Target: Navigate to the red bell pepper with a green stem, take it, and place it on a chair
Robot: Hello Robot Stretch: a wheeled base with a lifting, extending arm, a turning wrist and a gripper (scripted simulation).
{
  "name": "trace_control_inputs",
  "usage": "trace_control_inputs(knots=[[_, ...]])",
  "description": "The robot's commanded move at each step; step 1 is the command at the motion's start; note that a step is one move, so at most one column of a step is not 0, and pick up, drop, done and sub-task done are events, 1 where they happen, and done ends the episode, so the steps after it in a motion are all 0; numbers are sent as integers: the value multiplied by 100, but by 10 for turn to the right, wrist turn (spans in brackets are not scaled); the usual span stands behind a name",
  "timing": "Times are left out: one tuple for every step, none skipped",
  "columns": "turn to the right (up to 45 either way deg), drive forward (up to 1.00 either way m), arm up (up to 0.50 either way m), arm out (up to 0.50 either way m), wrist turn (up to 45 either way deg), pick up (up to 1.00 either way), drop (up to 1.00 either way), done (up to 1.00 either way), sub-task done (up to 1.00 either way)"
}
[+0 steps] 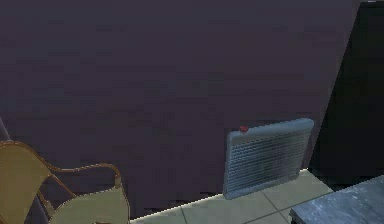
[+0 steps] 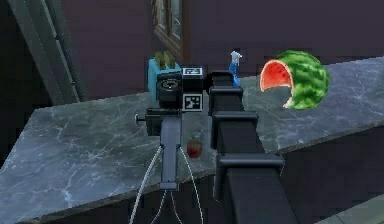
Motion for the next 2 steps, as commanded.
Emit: trace_control_inputs(knots=[[0, 0, 0, 0, 450, 0, 0, 0, 0], [0, 0, 0, 0, 450, 0, 0, 0, 0]])
